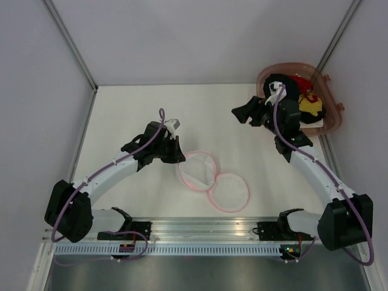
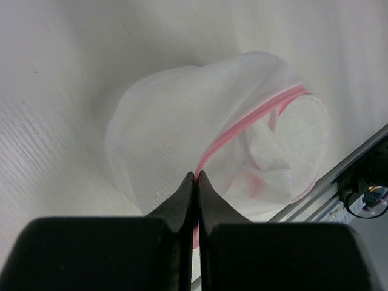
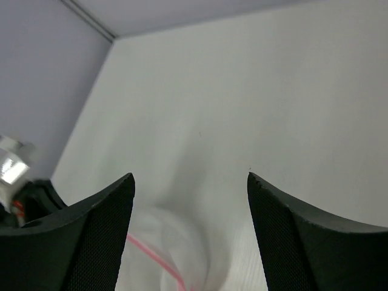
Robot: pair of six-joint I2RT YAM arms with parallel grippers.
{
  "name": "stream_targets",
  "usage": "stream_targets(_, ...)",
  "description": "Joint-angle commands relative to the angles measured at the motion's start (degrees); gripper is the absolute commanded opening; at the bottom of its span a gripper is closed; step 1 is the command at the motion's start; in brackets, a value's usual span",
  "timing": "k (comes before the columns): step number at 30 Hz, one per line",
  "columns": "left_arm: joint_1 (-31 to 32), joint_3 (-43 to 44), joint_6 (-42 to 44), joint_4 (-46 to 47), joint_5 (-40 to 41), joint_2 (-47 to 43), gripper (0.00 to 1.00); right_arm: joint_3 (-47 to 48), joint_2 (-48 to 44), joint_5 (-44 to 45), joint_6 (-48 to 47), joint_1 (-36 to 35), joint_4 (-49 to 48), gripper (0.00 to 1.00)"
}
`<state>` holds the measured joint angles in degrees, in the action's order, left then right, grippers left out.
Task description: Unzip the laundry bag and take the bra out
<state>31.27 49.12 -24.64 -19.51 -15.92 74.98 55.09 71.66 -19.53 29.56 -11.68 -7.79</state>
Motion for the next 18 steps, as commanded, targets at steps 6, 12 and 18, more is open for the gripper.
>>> stream_targets(6, 0.1, -4.0, -5.6, 5.1, 8.4, -8.4, 0.02, -16.9, -16.3, 15.9, 3.0, -10.4, 18.9, 0.74)
stream_targets(12, 0.1, -18.6, -20.7, 12.8, 21.3, -22.8, 0.02, -21.5, -19.1, 18.7, 8.9, -16.7, 27.0, 0.65)
stream_targets(18, 0.1, -26.4, -28.1, 11.8, 27.3, -33.2, 0.02, -22.7, -16.3, 22.1, 11.7, -22.1, 30.6, 0.61)
